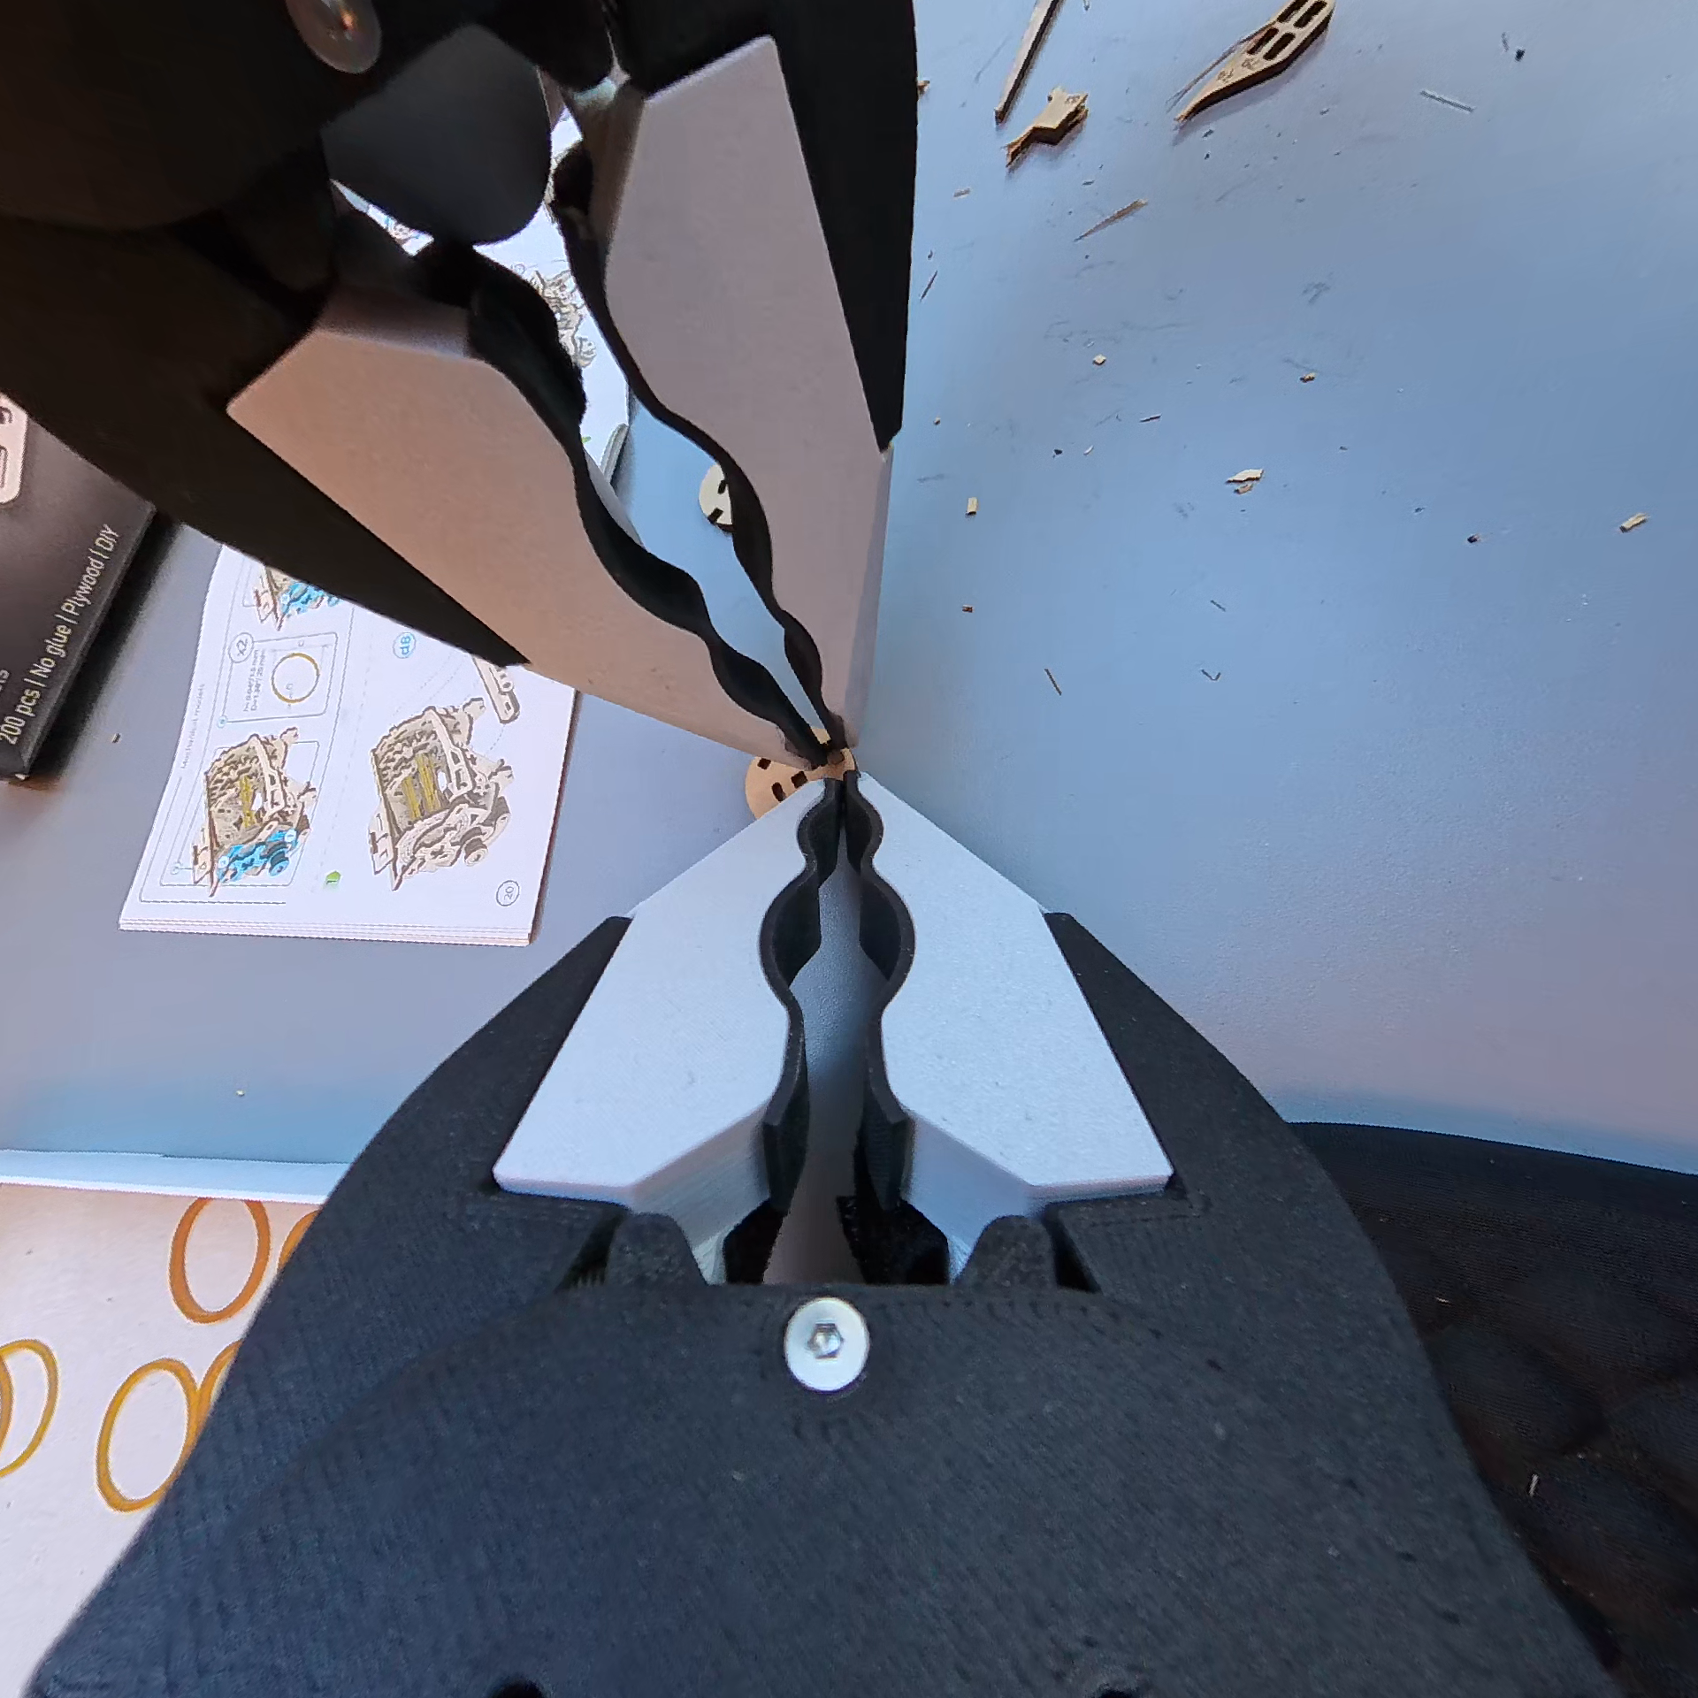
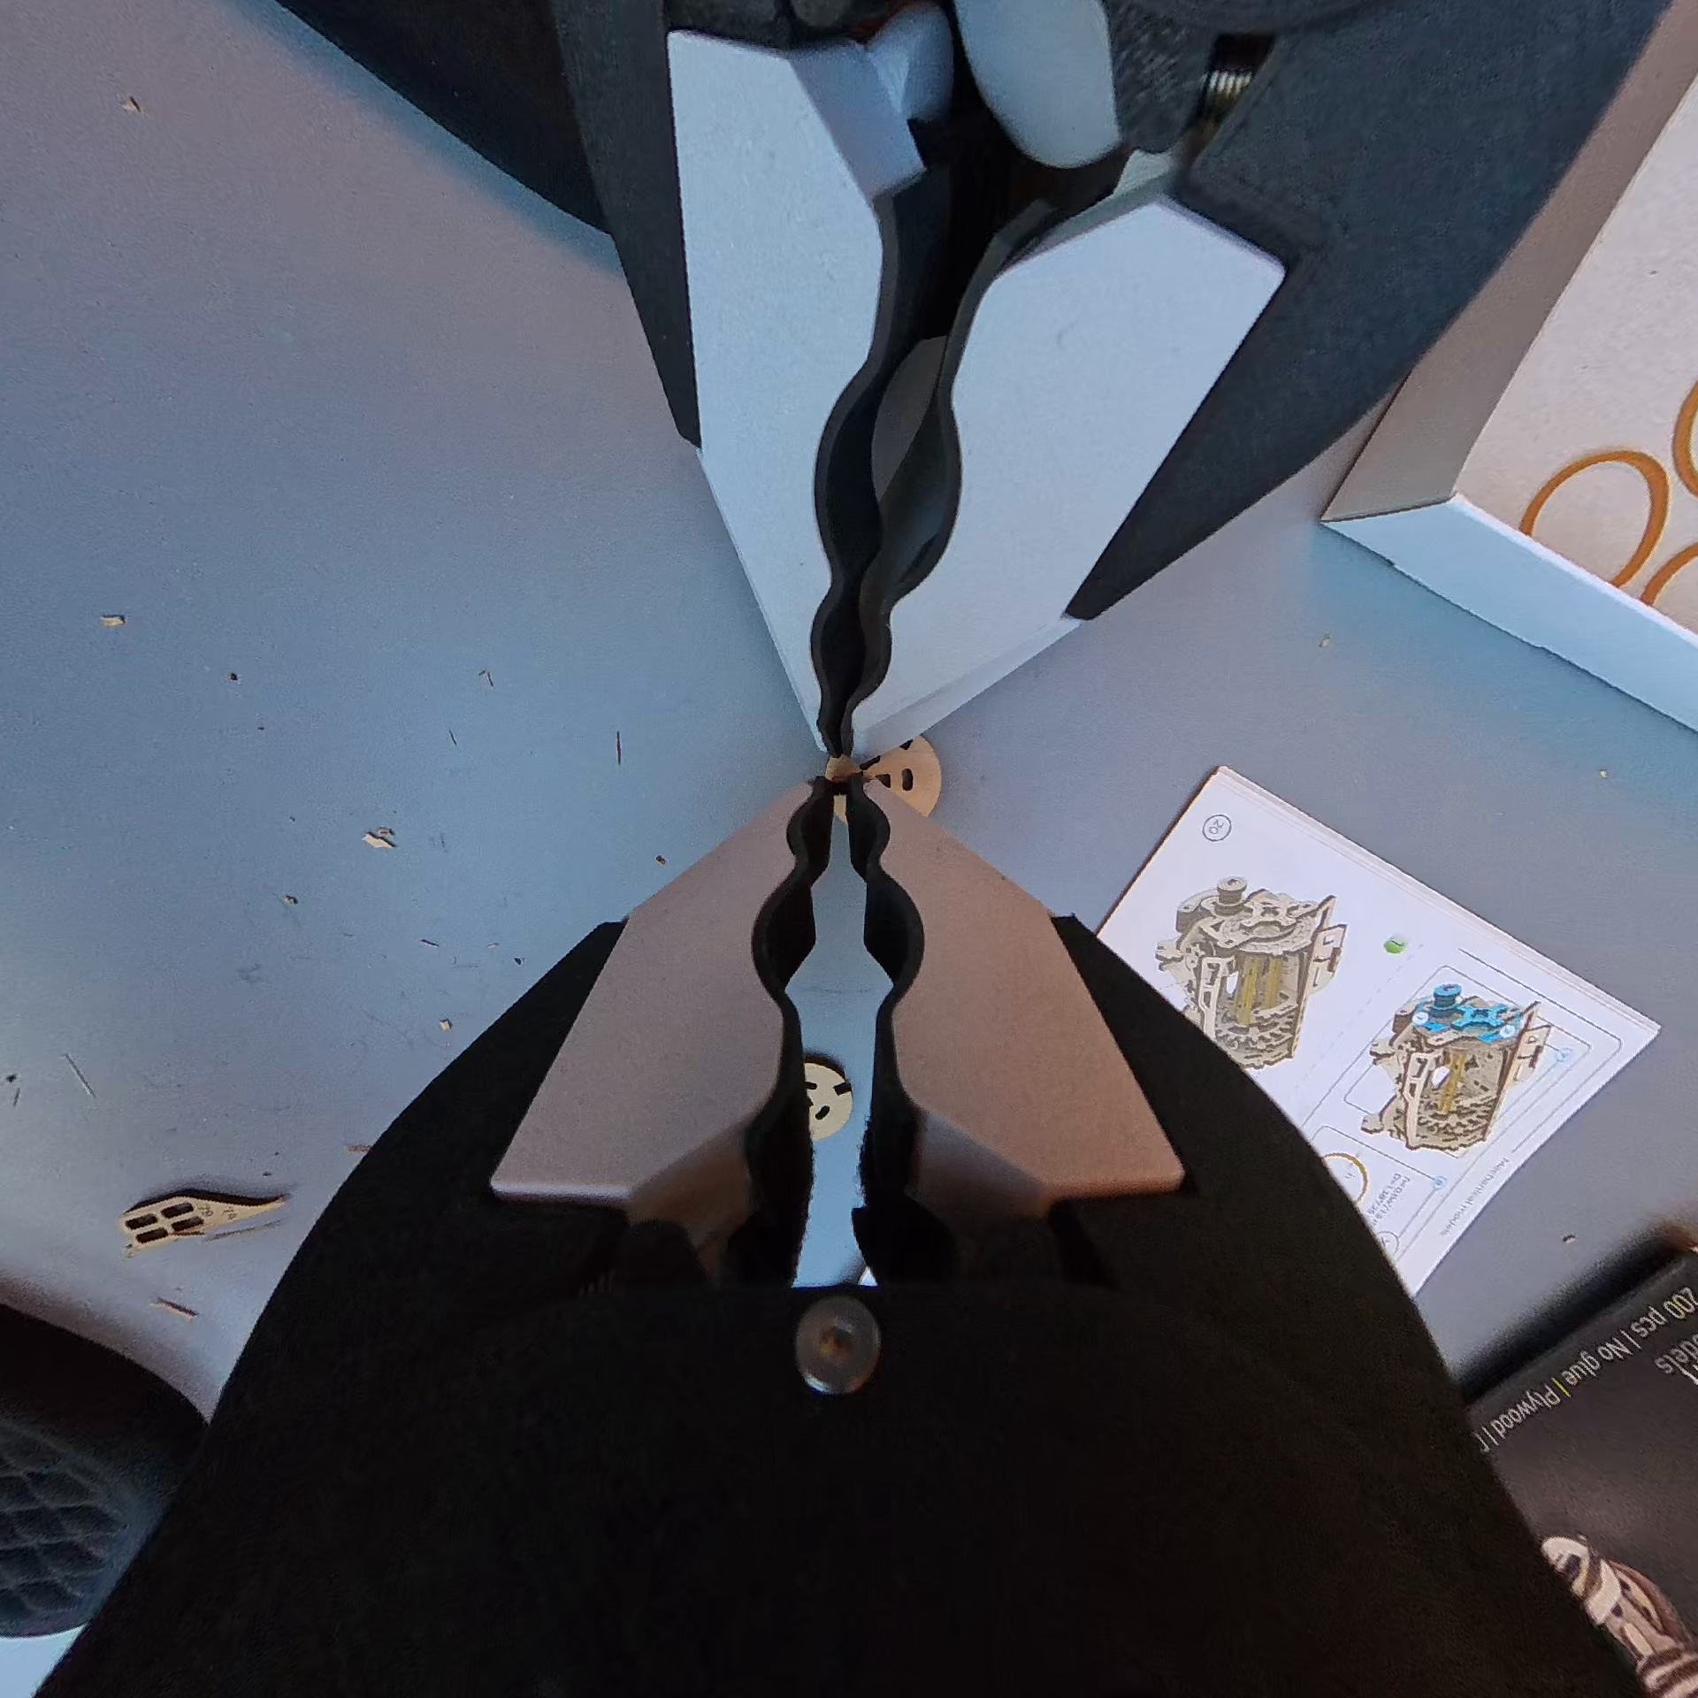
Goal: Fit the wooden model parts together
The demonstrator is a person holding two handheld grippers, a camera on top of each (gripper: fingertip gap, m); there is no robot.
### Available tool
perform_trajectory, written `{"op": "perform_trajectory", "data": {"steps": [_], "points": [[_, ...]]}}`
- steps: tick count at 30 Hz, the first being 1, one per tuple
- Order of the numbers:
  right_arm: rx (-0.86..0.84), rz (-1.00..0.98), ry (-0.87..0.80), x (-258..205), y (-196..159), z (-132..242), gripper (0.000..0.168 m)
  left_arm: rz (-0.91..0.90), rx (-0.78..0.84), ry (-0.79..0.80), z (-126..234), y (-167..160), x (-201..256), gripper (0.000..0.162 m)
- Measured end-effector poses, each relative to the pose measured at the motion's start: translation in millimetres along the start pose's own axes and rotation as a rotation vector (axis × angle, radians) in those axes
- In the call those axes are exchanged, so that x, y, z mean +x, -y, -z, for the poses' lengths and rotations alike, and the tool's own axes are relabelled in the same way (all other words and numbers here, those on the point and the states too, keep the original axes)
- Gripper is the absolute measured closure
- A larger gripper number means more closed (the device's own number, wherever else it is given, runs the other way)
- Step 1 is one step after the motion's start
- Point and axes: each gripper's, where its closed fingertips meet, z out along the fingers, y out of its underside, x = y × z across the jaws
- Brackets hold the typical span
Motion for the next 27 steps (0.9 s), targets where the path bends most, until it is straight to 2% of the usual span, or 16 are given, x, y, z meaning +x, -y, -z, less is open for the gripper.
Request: {"op": "perform_trajectory", "data": {"steps": [27], "points": [[-0.026, -0.036, 0.021, -1.4, -3.6, -2.2, 0.167, -0.026, 0.01, -0.024, 4.0, -1.1, 5.3, 0.162]]}}
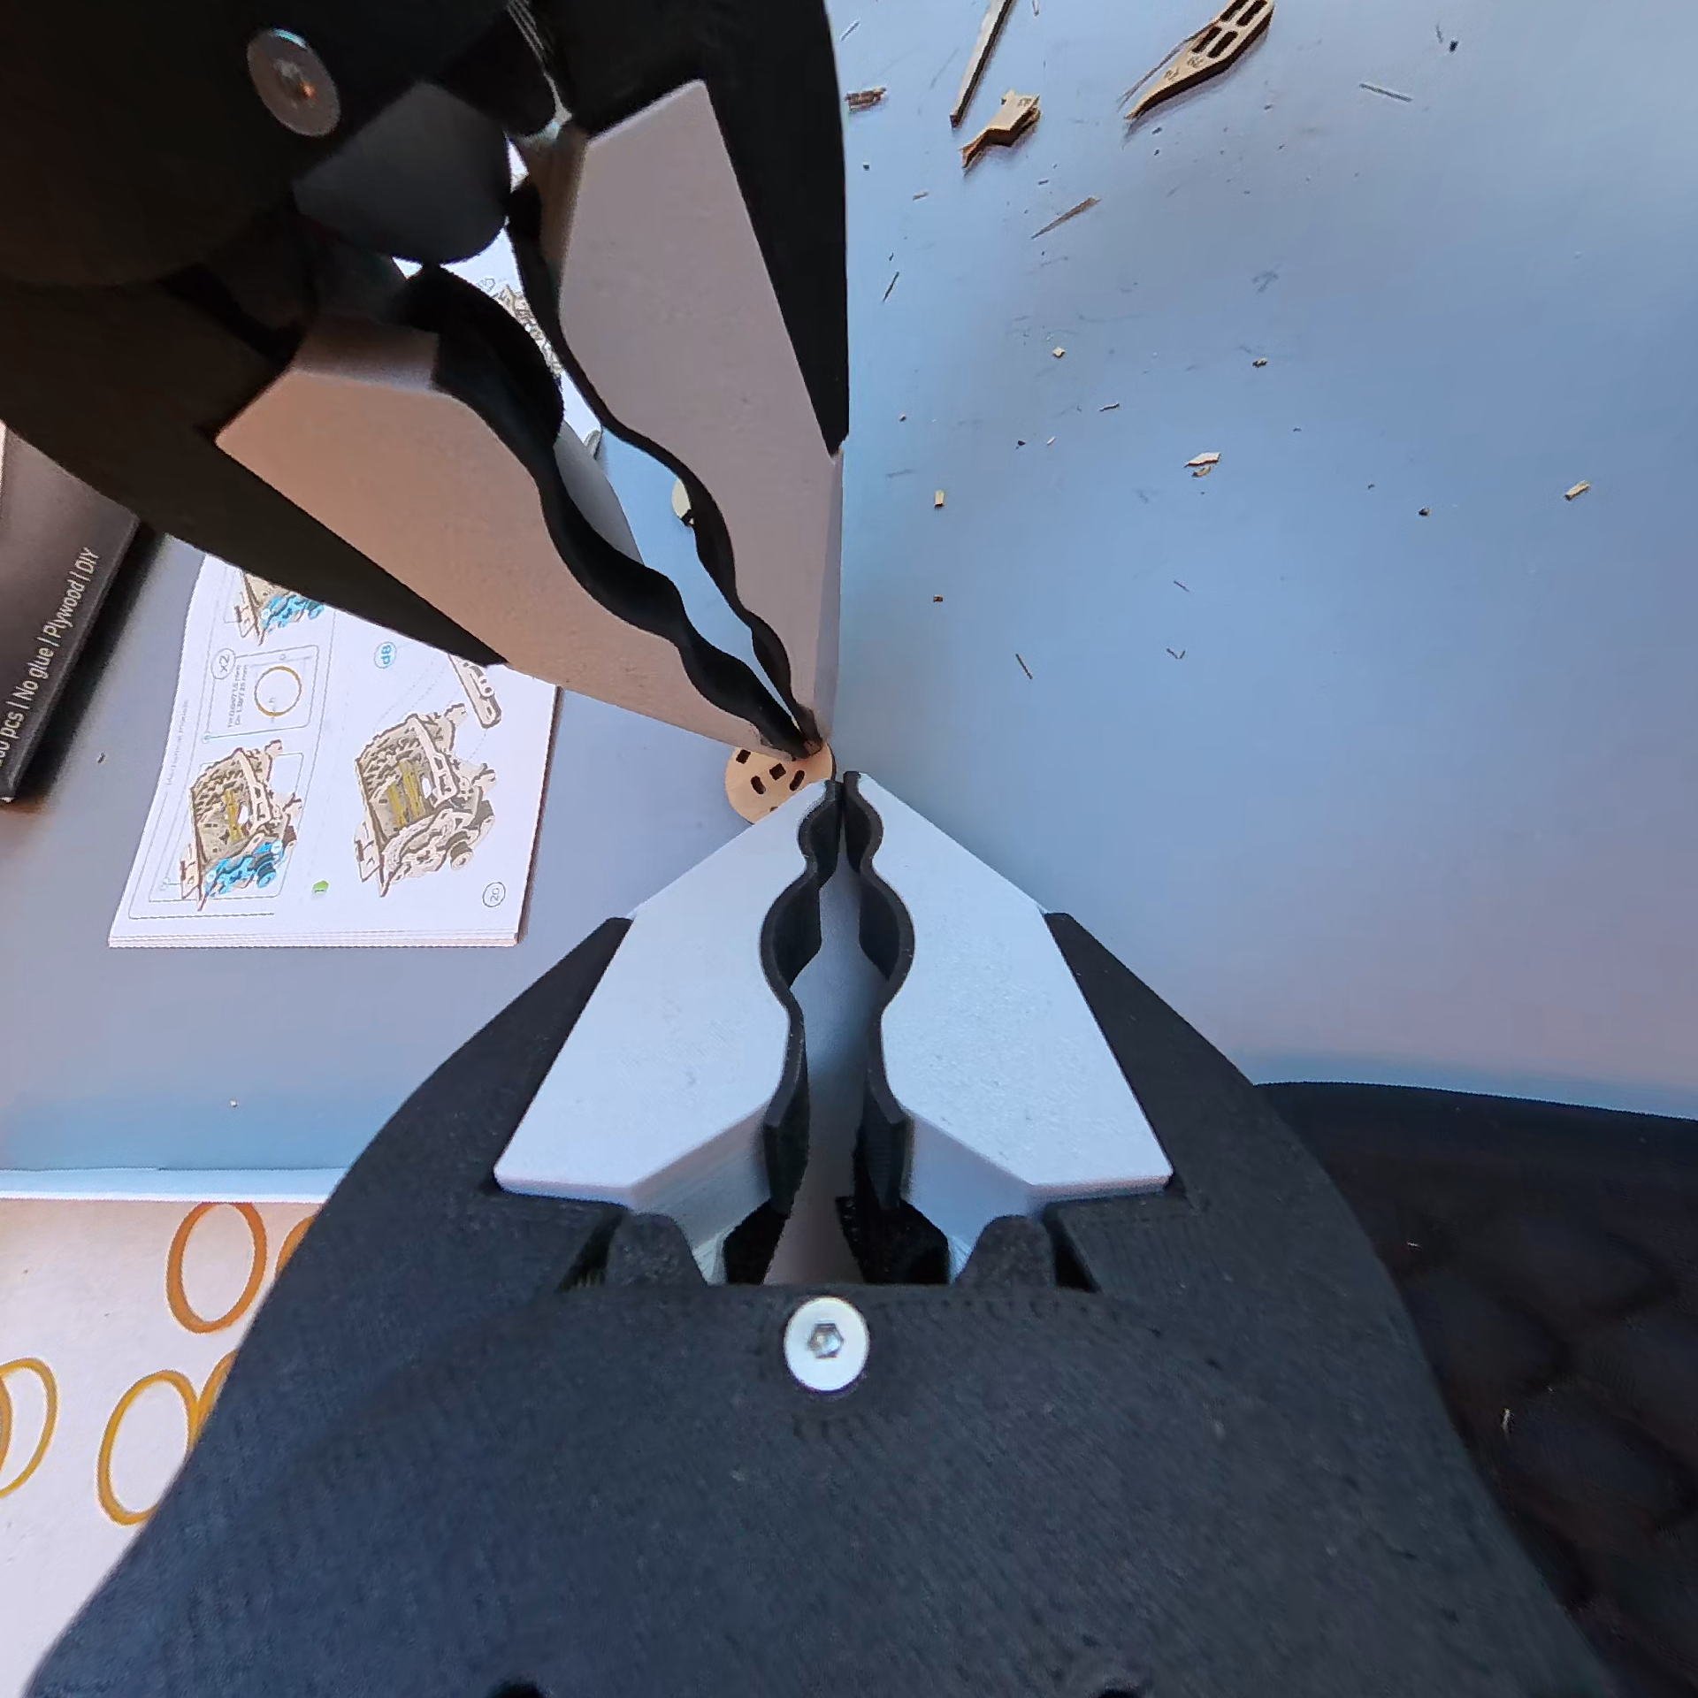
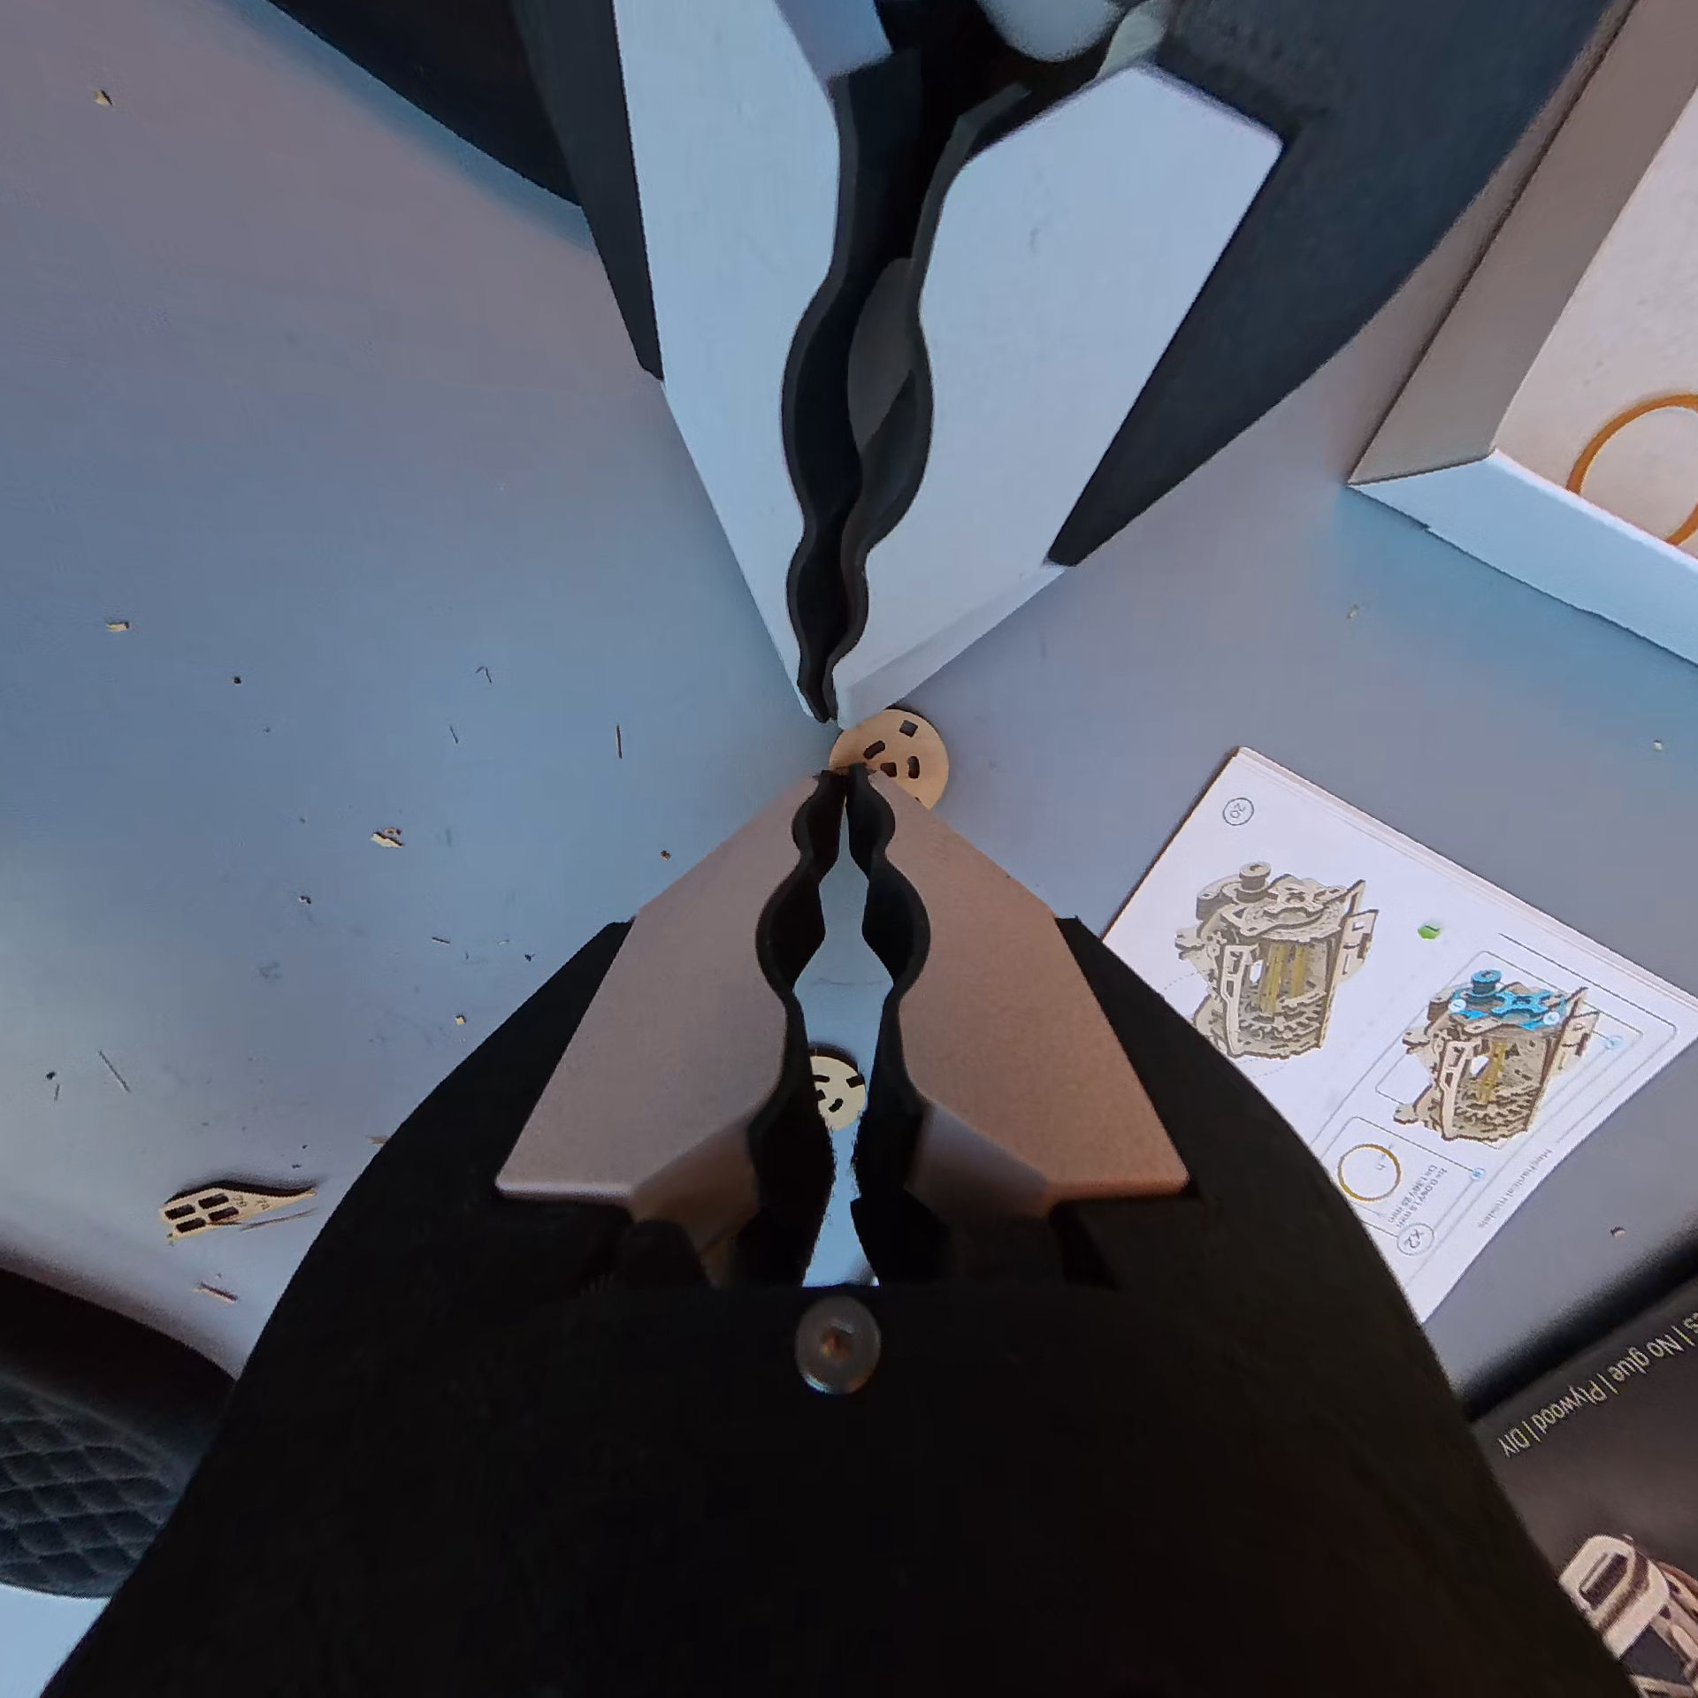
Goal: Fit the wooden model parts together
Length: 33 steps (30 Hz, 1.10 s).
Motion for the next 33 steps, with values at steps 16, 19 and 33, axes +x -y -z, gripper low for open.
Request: {"op": "perform_trajectory", "data": {"steps": [16, 19, 33], "points": [[0.064, 0.001, -0.047, 5, 5, 15, 0.156, -0.005, 0.0, 0.006, 0, 0, 0, 0.162], [0.09, 0.026, -0.069, 3, 8, 16, 0.157, -0.006, 0.0, 0.006, 0, 0, 0, 0.162], [0.038, 0.005, -0.041, 3, 2, 3, 0.166, -0.005, 0.0, 0.005, 0, 0, 0, 0.162]]}}
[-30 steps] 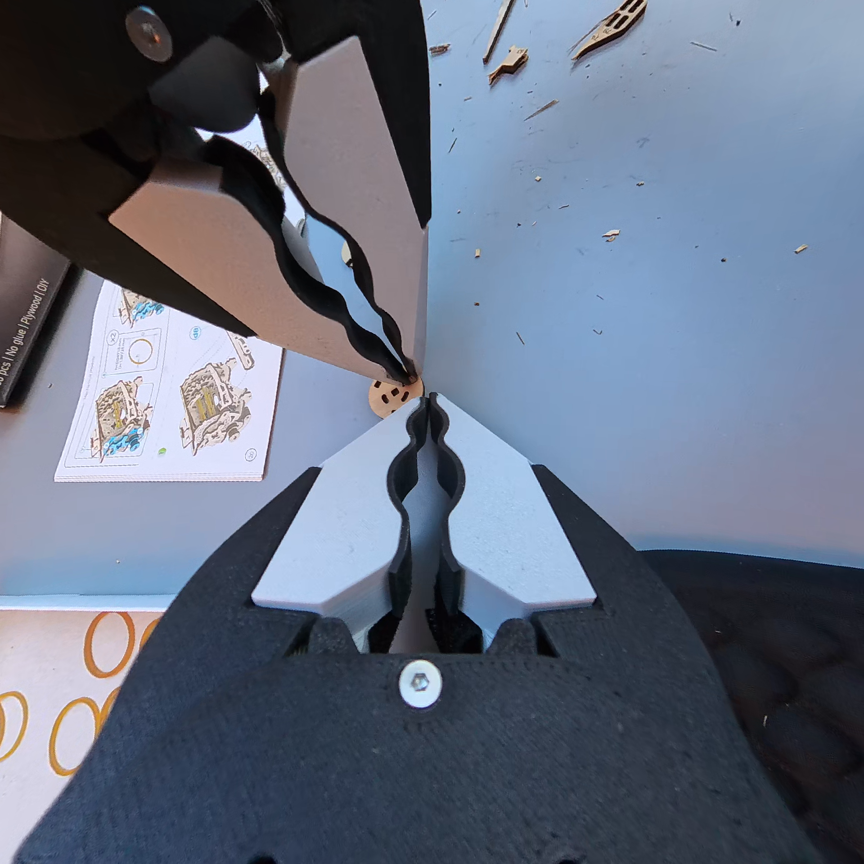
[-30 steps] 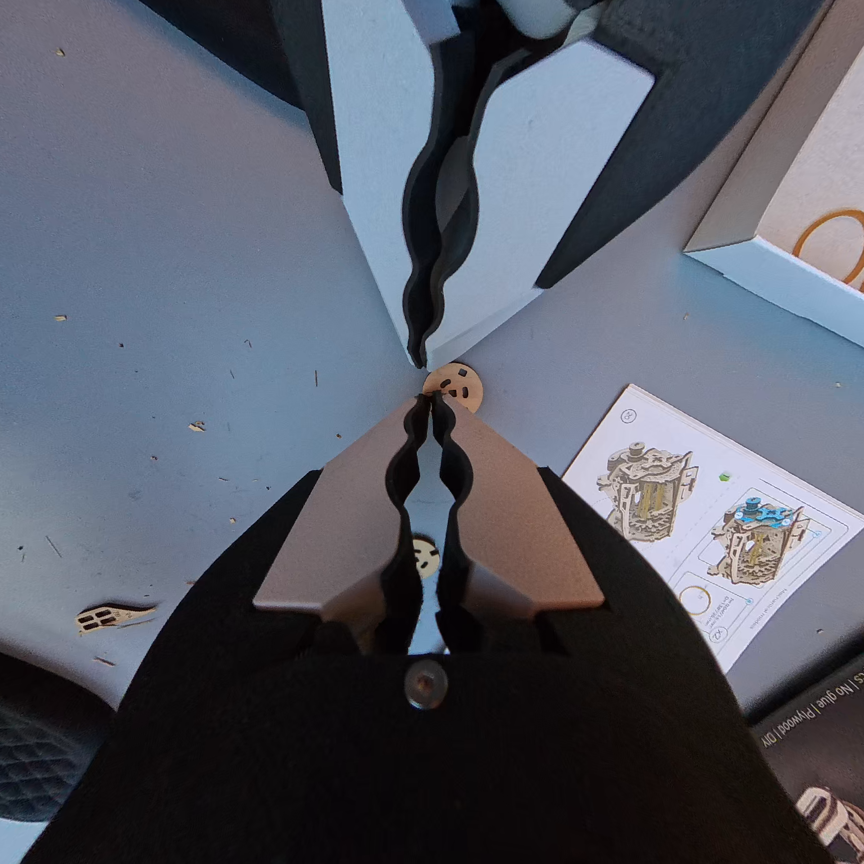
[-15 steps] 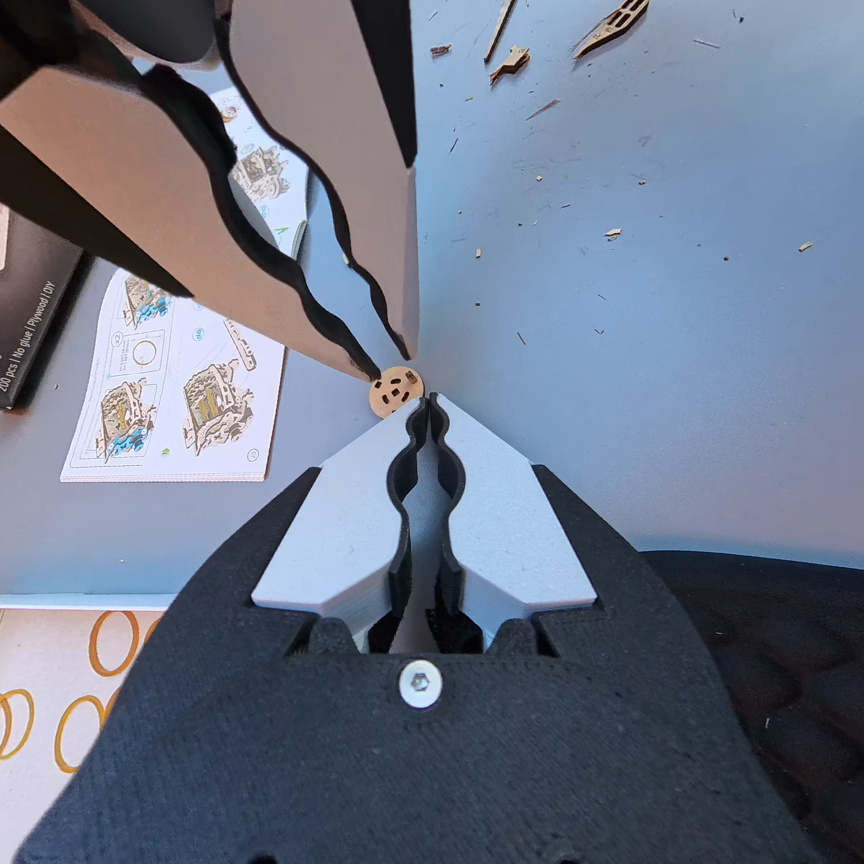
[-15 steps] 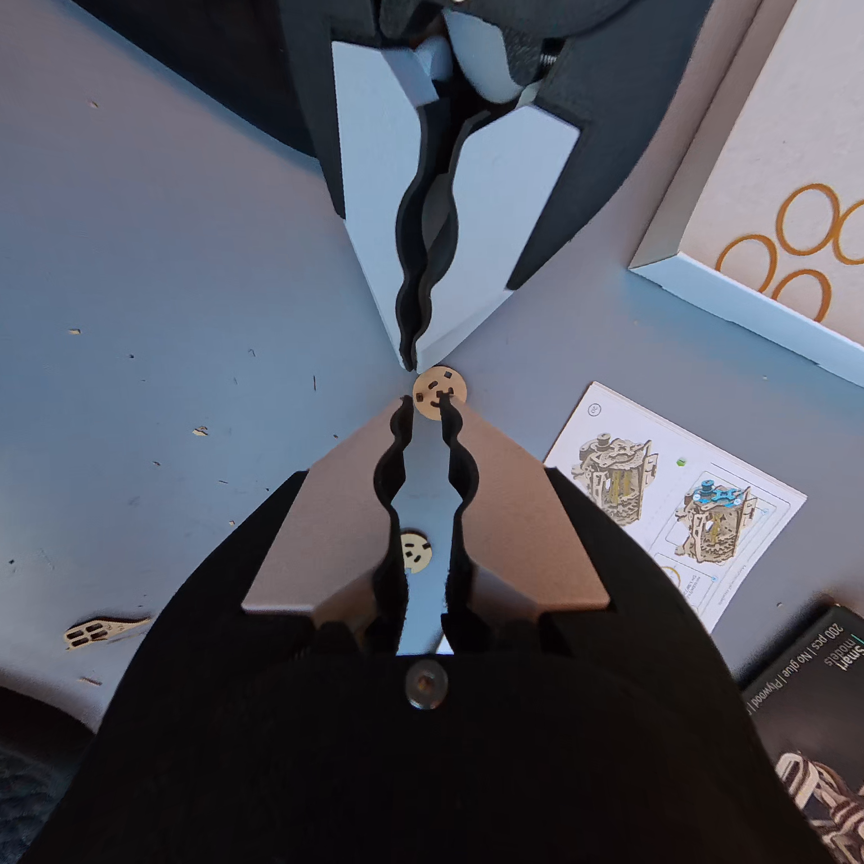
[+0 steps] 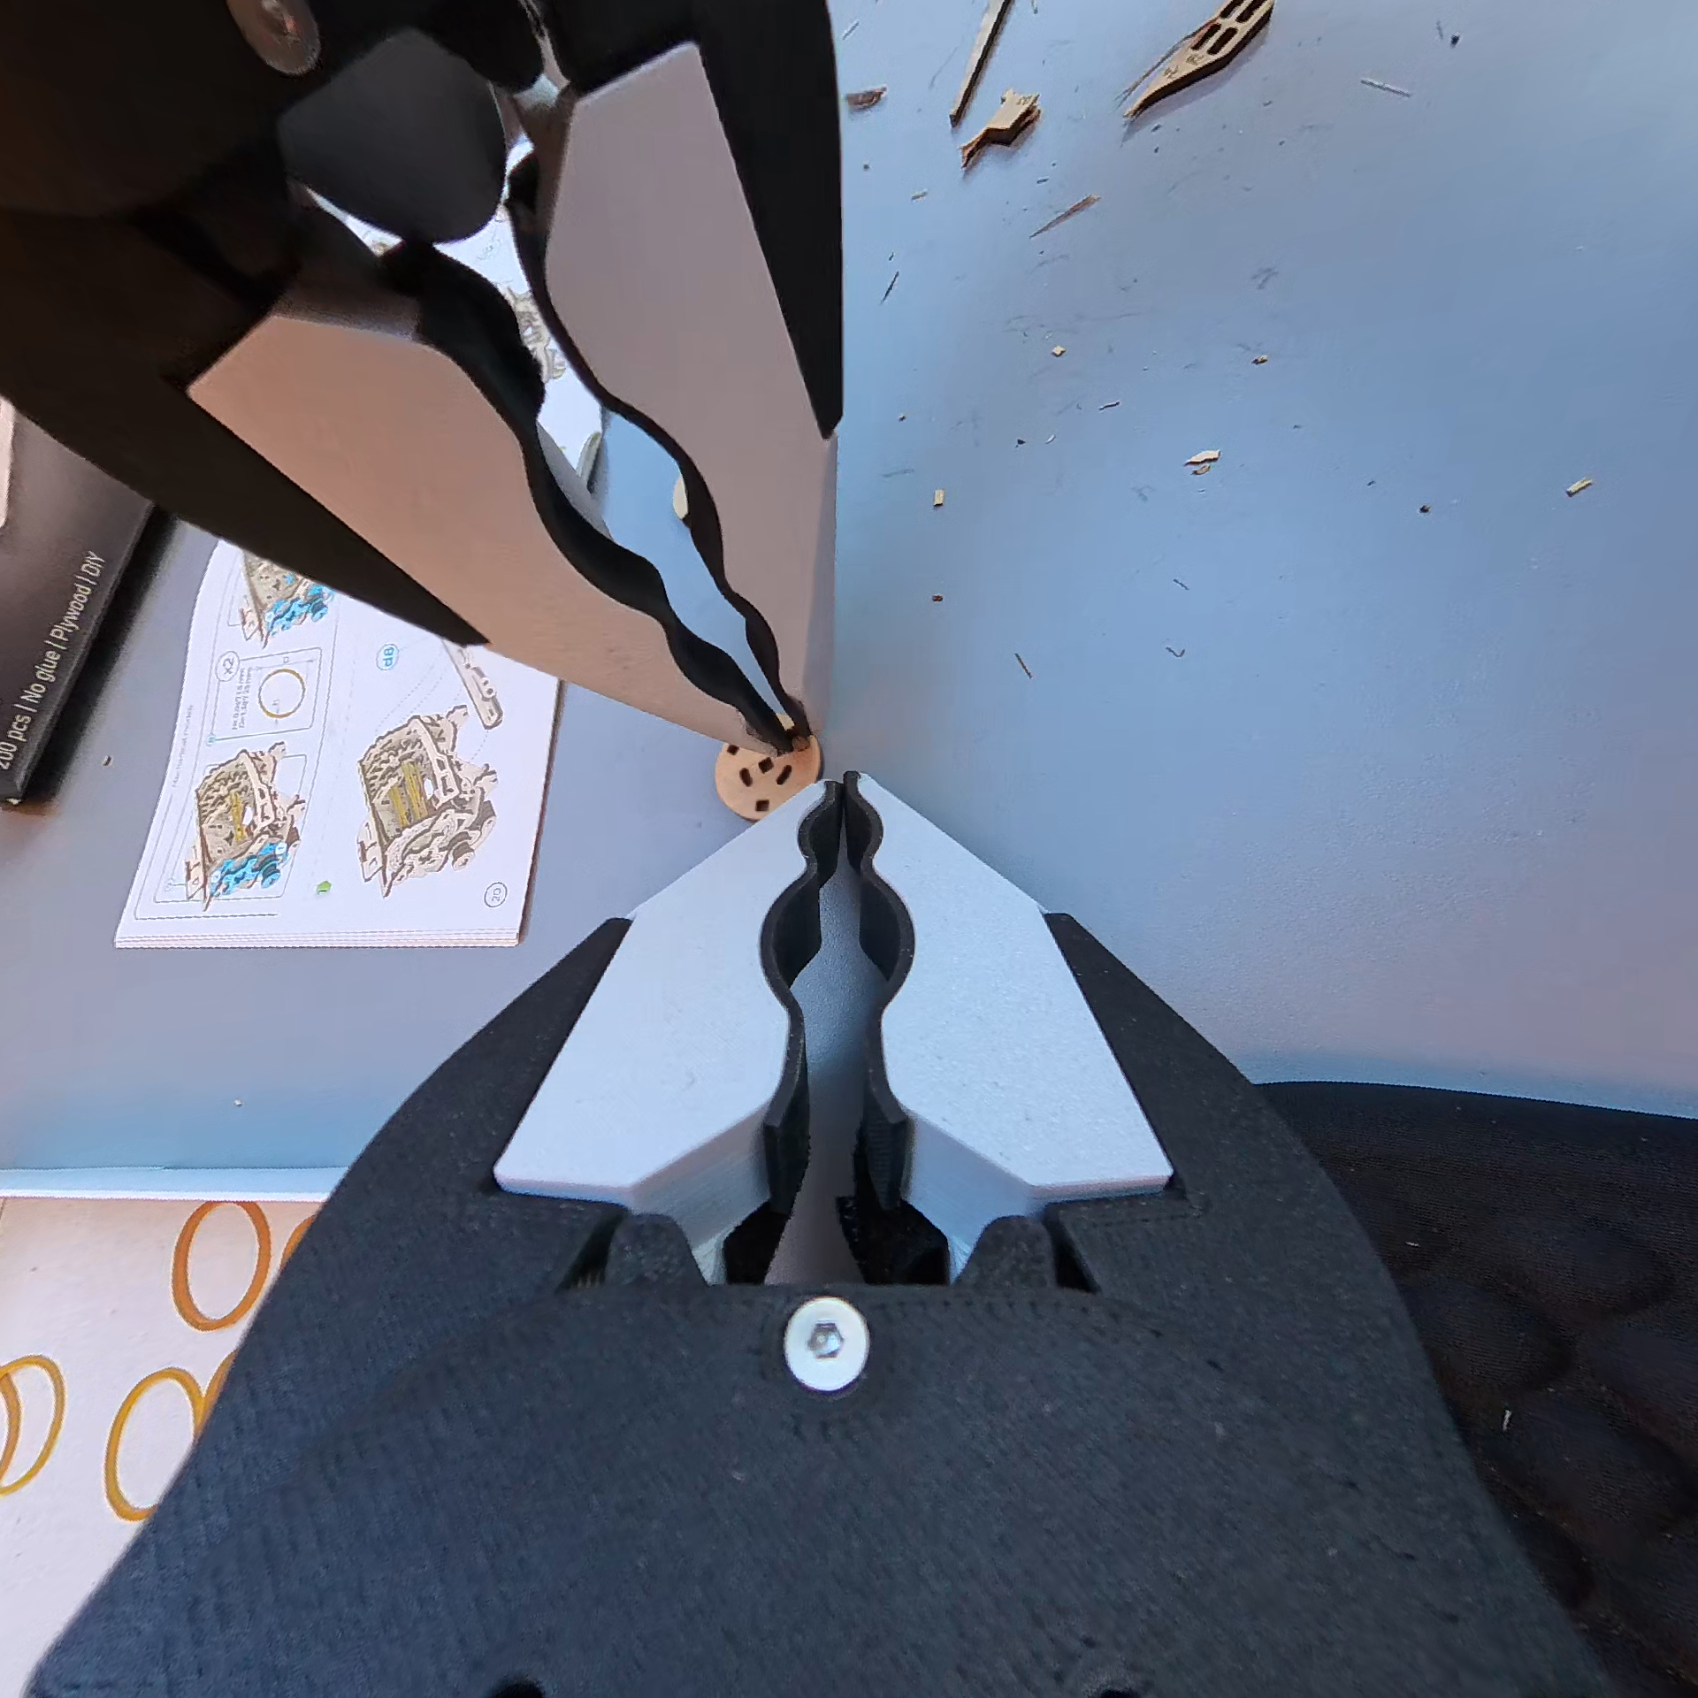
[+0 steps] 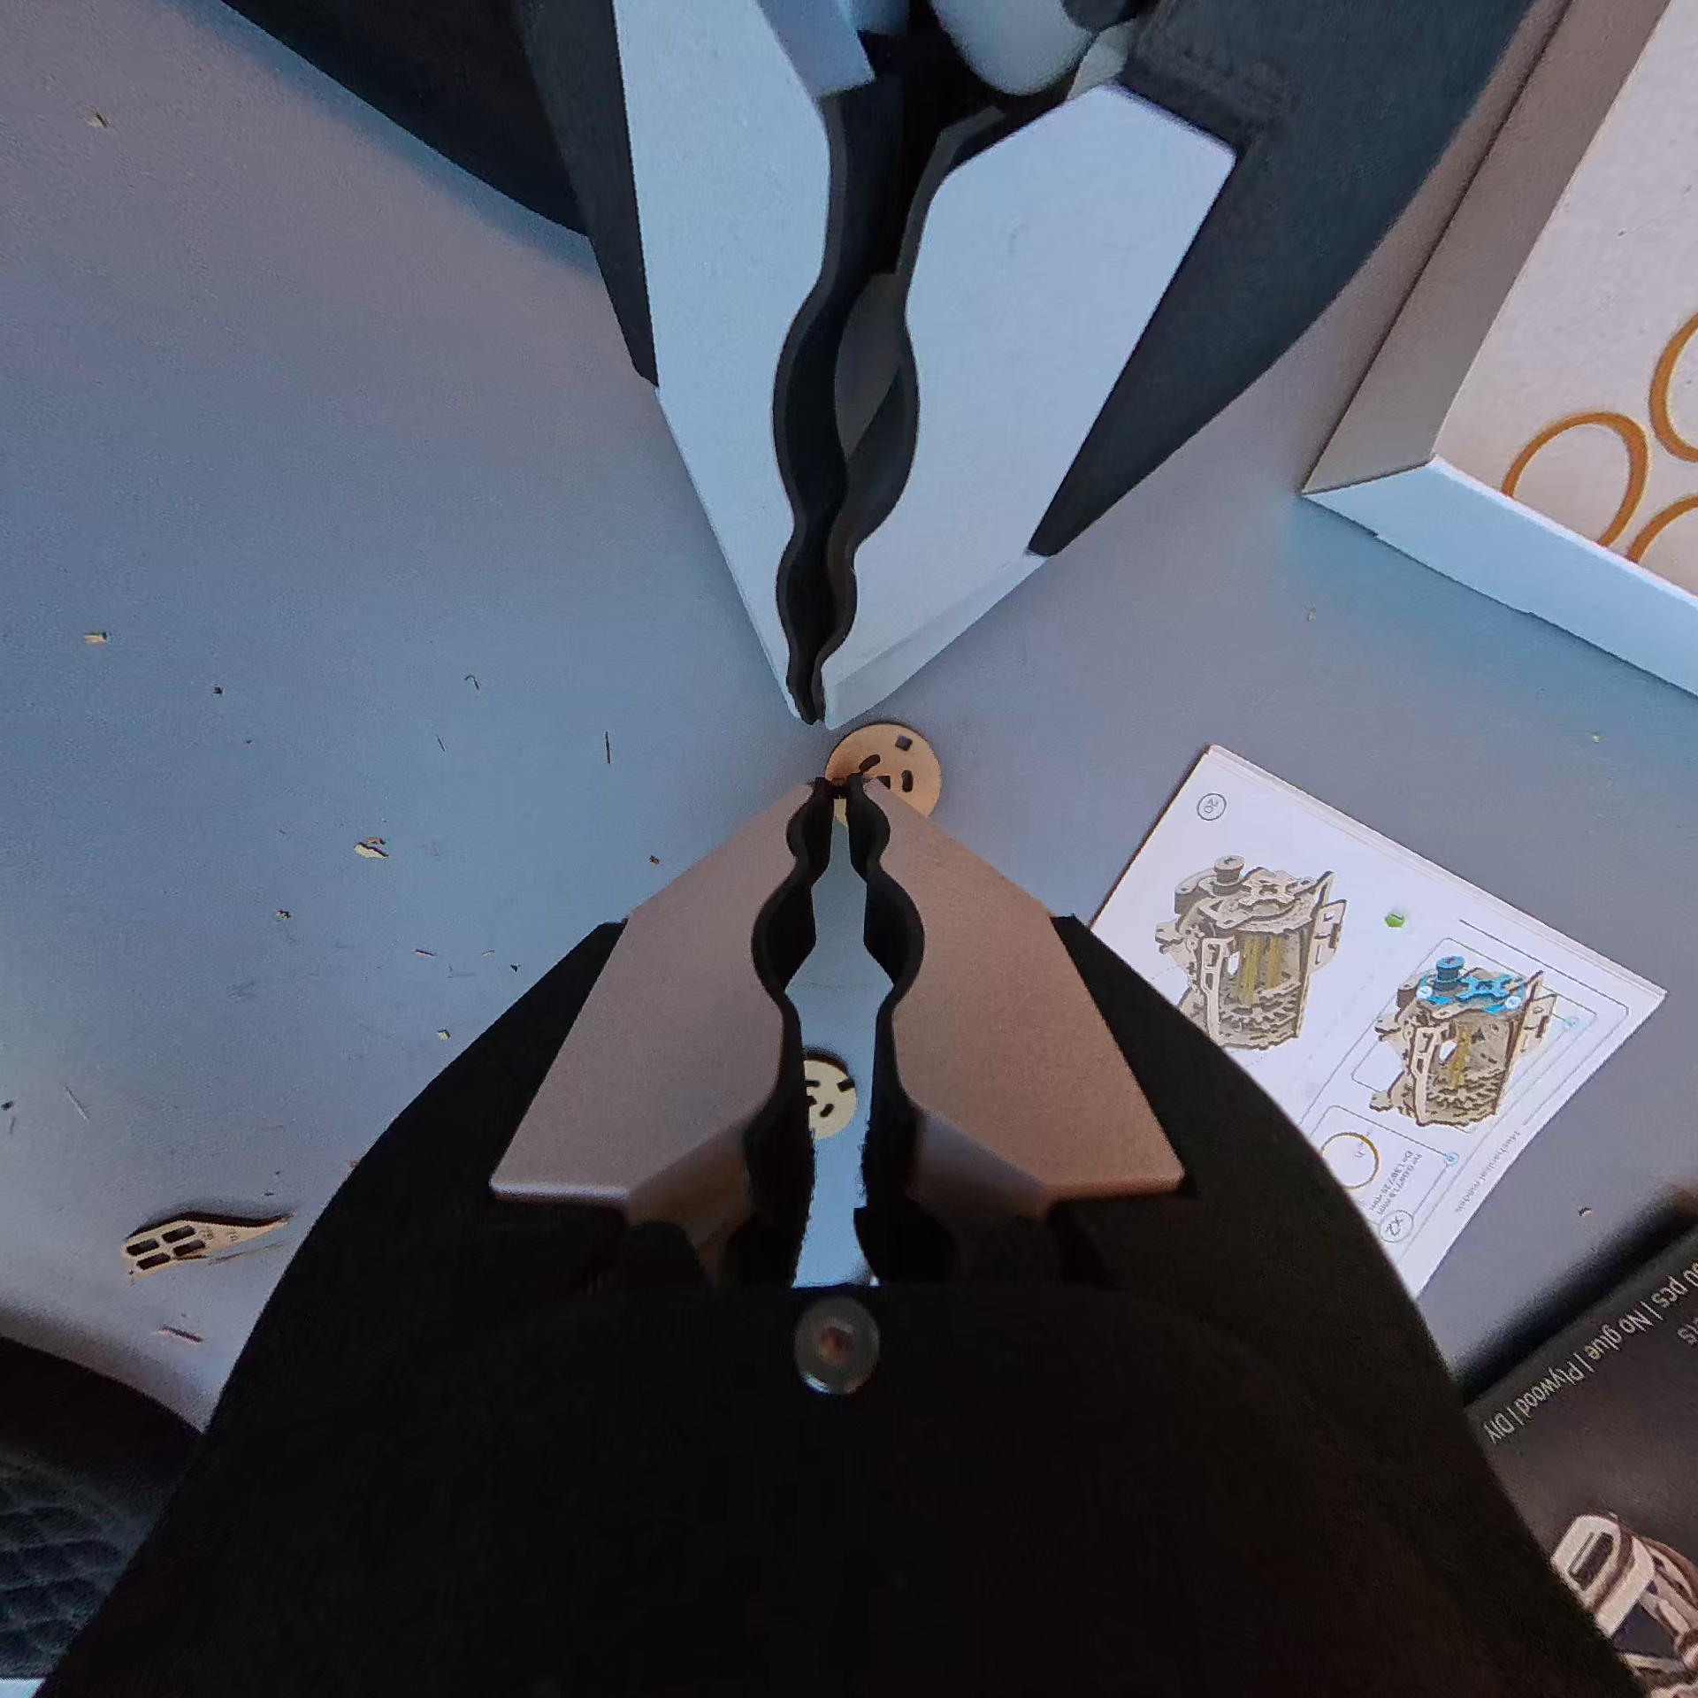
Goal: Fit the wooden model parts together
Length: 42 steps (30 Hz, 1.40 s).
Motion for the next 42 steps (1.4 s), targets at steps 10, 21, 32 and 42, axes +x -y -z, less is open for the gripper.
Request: {"op": "perform_trajectory", "data": {"steps": [10, 21, 32, 42], "points": [[-0.001, -0.006, 0.0, 0, -1, -2, 0.166, 0.002, 0.0, -0.001, 0, 0, 0, 0.162], [-0.079, 0.002, 0.024, -1, -2, -3, 0.167, -0.019, 0.0, -0.018, 2, -1, 3, 0.162], [-0.096, 0.009, 0.035, -2, -2, -4, 0.167, 0.108, 0.049, -0.16, 38, -9, 10, 0.162], [0.586, -0.593, 0.53, -8, 27, 51, 0.167, 0.178, 0.098, -0.165, 33, -4, 5, 0.158]]}}
